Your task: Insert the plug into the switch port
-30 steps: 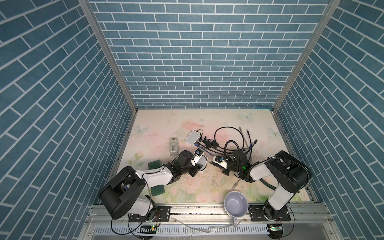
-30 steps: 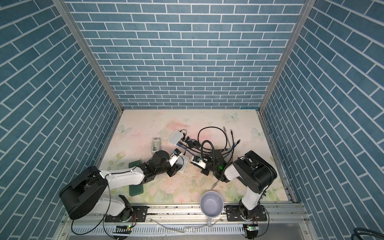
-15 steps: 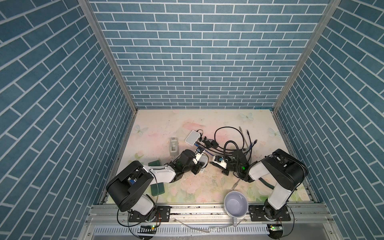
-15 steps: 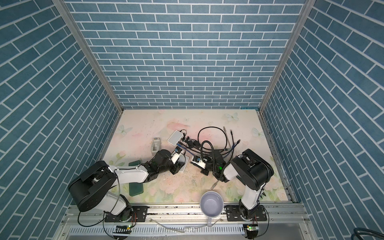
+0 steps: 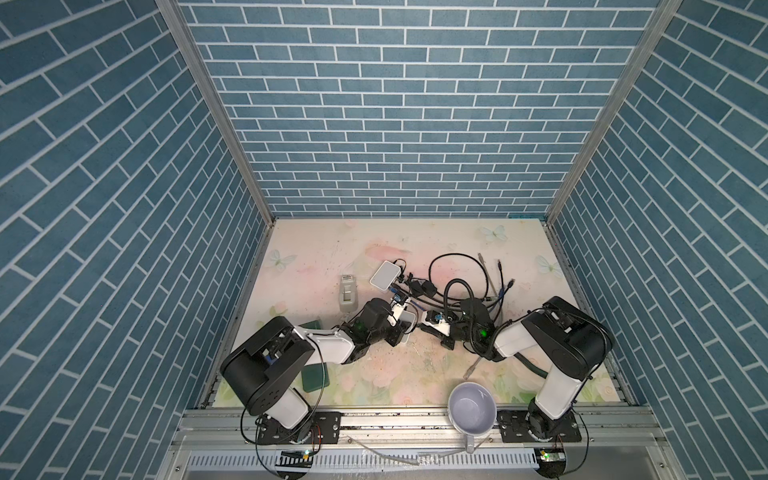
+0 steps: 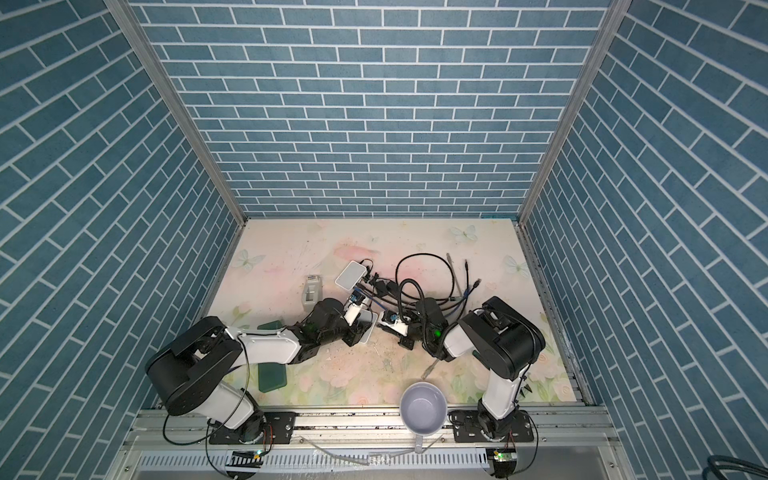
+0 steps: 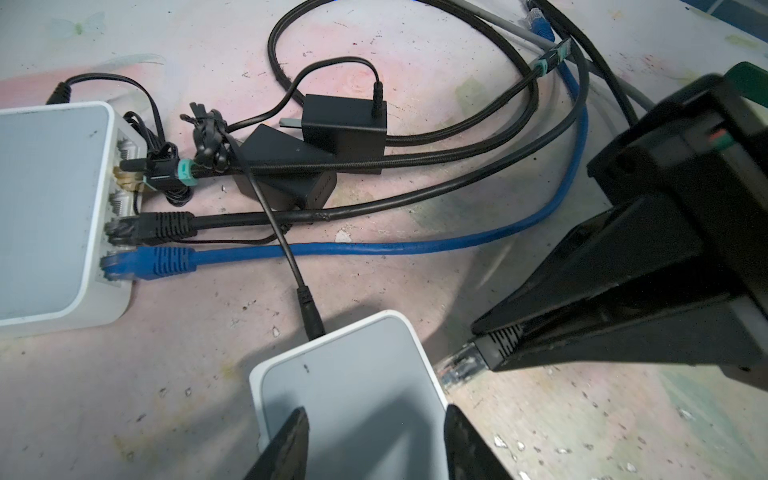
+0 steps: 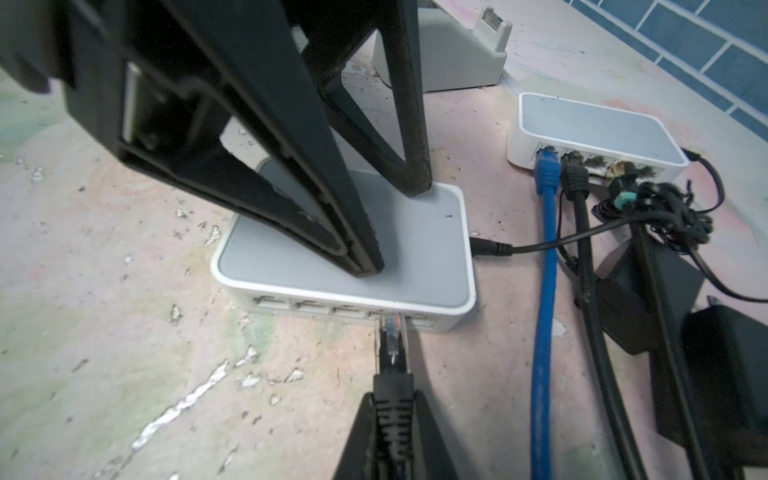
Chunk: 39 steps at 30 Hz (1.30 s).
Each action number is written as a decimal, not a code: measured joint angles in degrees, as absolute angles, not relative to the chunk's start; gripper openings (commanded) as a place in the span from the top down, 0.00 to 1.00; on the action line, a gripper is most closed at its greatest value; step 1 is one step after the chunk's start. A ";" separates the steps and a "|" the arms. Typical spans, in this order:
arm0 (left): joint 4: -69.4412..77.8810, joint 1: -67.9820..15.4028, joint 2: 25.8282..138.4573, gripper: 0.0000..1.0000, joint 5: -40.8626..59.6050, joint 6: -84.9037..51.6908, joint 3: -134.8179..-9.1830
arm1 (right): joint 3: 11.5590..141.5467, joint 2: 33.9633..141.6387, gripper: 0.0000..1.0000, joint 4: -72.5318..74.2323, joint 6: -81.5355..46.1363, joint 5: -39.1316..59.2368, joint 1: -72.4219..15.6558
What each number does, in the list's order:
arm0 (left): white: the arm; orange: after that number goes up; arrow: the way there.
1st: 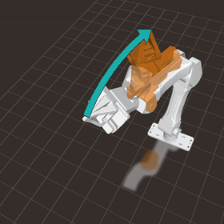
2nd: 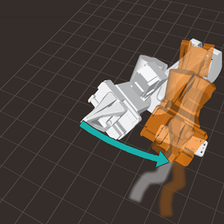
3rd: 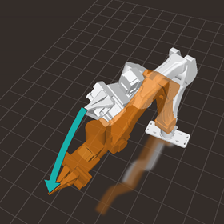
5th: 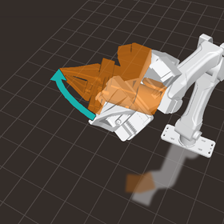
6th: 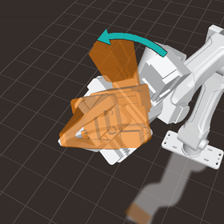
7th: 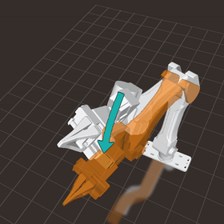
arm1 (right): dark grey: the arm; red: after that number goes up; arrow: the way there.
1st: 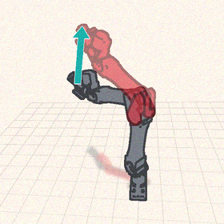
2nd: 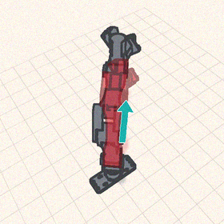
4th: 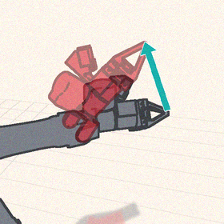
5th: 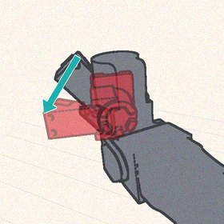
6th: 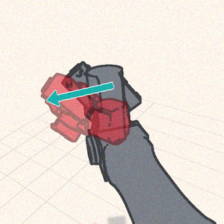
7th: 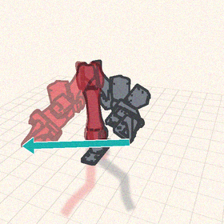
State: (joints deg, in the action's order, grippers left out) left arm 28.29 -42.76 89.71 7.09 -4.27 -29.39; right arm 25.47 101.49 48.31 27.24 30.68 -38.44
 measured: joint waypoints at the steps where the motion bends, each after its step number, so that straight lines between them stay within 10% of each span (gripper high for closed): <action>1: 28.38 -42.76 89.71 0.46 7.07 -4.32 -29.39 | 25.61 101.62 1.00 48.14 27.24 30.68 -38.48; 39: 32.88 -41.78 90.78 0.46 4.40 -8.23 -26.65 | 26.52 103.31 1.00 49.25 26.94 30.65 -39.27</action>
State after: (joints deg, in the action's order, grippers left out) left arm 32.88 -41.78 90.78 4.40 -8.23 -26.65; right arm 26.52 103.31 49.25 26.94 30.65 -39.27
